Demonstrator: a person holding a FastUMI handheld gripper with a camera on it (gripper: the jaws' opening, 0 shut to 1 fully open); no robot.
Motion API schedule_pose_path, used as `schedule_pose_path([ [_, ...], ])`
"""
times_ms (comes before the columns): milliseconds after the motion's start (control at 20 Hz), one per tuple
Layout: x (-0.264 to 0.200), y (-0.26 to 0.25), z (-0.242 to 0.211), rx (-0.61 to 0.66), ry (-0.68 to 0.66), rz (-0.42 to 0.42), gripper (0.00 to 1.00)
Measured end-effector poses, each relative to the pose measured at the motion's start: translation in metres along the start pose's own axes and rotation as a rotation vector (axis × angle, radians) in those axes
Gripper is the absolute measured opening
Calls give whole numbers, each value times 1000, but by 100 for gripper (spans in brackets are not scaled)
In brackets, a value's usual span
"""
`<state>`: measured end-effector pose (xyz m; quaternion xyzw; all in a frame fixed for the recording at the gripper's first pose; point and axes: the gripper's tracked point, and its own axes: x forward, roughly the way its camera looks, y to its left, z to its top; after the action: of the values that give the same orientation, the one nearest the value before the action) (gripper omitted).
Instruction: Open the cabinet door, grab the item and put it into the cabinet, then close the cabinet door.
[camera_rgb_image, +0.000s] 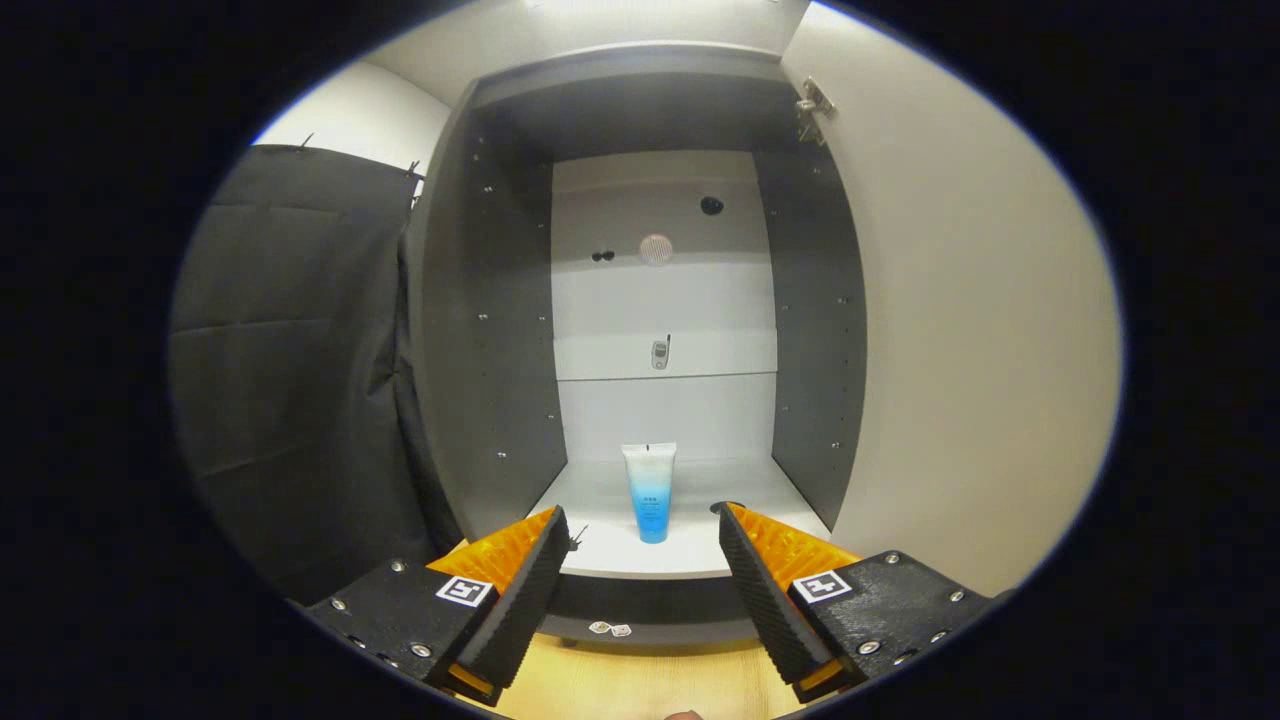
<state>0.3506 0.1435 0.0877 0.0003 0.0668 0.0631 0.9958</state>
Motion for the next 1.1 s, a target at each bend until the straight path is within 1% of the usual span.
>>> schedule_pose_path([
  [250,-59,2,1,10,-58,8,93],
  [650,-155,-3,-40,-9,-45,41,93],
  [850,-196,-18,-57,-31,-40,22,93],
  [1100,-237,-51,-70,-49,-39,-36,93],
])
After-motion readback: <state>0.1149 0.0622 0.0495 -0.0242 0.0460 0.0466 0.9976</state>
